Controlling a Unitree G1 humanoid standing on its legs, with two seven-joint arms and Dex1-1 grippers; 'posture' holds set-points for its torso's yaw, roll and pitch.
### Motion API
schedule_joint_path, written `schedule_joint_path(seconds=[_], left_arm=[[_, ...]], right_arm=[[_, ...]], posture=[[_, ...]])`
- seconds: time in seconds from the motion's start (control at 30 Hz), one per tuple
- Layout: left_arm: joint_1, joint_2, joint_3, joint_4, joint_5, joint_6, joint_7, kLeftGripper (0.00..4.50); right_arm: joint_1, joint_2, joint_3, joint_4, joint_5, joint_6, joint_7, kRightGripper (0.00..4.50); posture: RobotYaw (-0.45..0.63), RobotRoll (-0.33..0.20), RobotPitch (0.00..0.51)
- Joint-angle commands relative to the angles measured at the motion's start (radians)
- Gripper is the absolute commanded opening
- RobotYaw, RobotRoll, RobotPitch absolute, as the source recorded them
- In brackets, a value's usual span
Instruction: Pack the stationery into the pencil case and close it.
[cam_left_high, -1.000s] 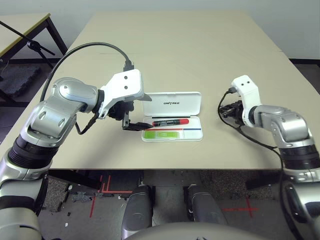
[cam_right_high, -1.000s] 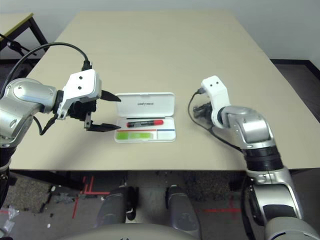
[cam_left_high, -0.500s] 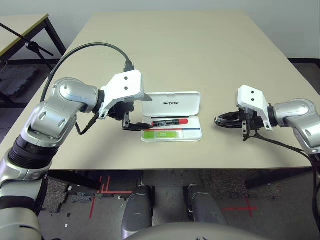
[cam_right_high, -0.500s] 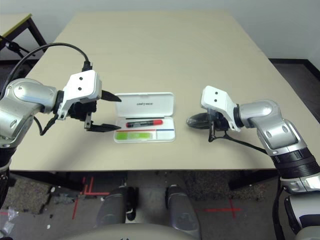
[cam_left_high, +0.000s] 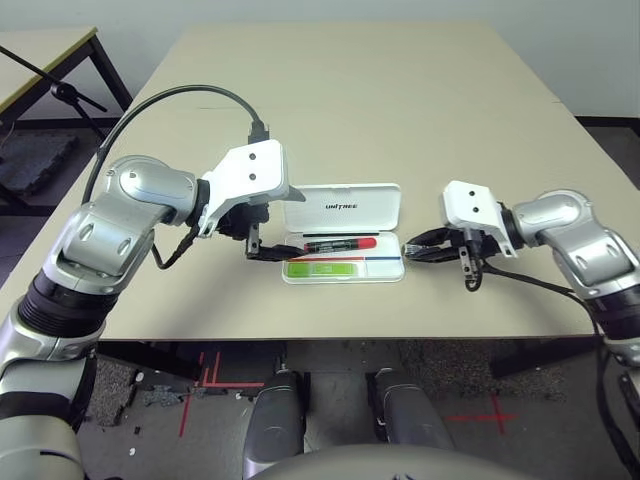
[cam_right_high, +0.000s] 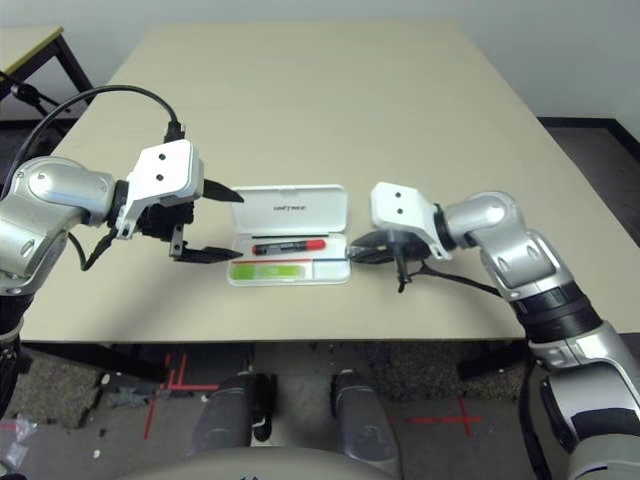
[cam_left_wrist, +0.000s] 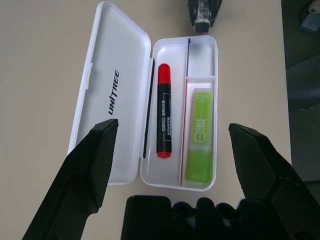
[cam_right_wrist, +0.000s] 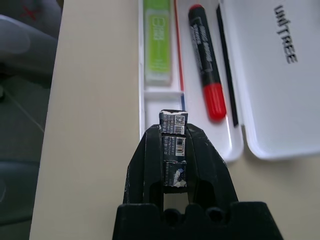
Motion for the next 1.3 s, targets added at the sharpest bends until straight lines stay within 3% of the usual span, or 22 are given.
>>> schedule_joint_path(seconds=[0.03, 0.4, 0.9, 1.27, 1.3], left_arm=[[0.001, -0.003, -0.012, 0.001, 0.004, -0.002, 0.008, 4.5], [-0.004, -0.011, -0.02, 0.004, 0.009, -0.004, 0.019, 4.5], [0.001, -0.006, -0.02, 0.007, 0.012, -0.008, 0.021, 4.5], [0.004, -0.005, -0.022, 0.012, 0.014, -0.012, 0.017, 4.5], [0.004, -0.004, -0.023, 0.013, 0.014, -0.012, 0.016, 4.5]], right_arm=[[-0.025, 0.018, 0.03, 0.029, -0.034, -0.024, 0.004, 0.34], [-0.086, 0.075, 0.084, 0.116, -0.102, -0.091, 0.019, 0.34], [-0.089, 0.106, 0.098, 0.146, -0.144, -0.117, 0.031, 0.34], [-0.099, 0.104, 0.06, 0.153, -0.131, -0.107, 0.009, 4.43], [-0.101, 0.098, 0.048, 0.145, -0.117, -0.091, 0.015, 4.47]], posture=[[-0.05, 0.0, 0.092], [-0.04, 0.0, 0.086], [-0.04, 0.0, 0.079], [-0.05, 0.0, 0.082], [-0.05, 0.0, 0.082]])
